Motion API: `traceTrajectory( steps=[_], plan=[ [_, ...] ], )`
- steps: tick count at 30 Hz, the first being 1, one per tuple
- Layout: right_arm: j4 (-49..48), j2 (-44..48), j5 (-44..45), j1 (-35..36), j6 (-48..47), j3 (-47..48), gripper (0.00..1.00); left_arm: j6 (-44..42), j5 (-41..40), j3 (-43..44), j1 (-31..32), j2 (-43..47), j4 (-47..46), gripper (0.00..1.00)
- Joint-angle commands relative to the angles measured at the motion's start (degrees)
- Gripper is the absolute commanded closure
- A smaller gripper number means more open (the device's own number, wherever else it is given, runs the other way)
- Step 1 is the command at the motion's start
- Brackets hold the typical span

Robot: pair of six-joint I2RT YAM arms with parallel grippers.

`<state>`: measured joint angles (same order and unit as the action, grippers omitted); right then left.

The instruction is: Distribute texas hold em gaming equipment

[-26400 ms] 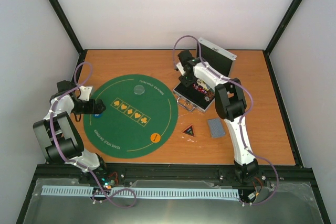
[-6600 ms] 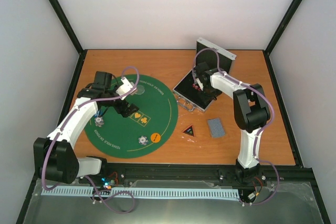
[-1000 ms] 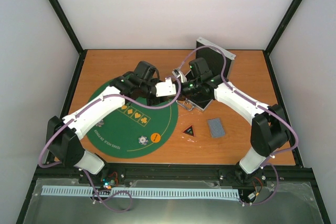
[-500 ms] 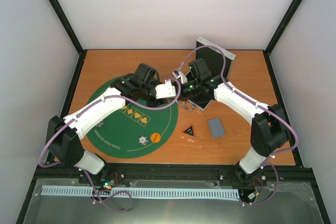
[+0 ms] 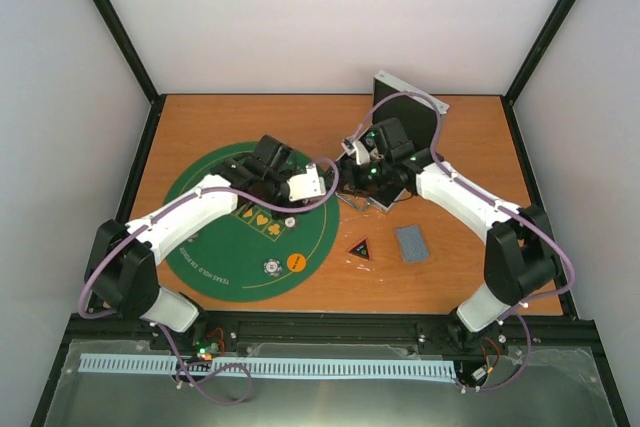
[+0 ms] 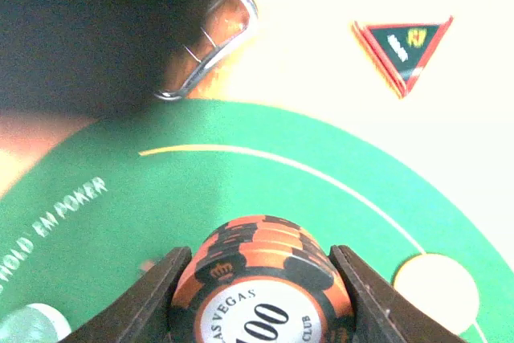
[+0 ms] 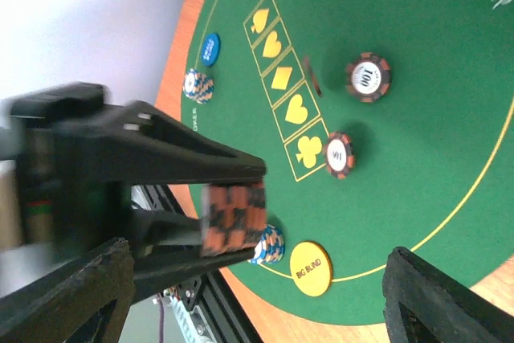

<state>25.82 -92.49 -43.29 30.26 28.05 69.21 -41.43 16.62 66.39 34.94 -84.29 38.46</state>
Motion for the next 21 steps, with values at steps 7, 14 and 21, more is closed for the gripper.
traceTrajectory(
  steps=[7,14,21],
  plan=[
    [2.80,6.62,5.18,-4.34,-4.57,-1.35,0.16,1.73,1.88,-7.18,-1.41,-2.99,-1.81,0.99],
    [5.03,10.68,9.60,-6.23,-5.80,-2.74,0.16,2.23,-0.46,-7.80,0.33,-9.81,-7.28,0.99],
    [6.96,14.82,12.43,-8.28,-6.90,-5.26,0.16,0.29,-3.10,-9.08,1.34,-14.37,-12.77,0.99]
  ],
)
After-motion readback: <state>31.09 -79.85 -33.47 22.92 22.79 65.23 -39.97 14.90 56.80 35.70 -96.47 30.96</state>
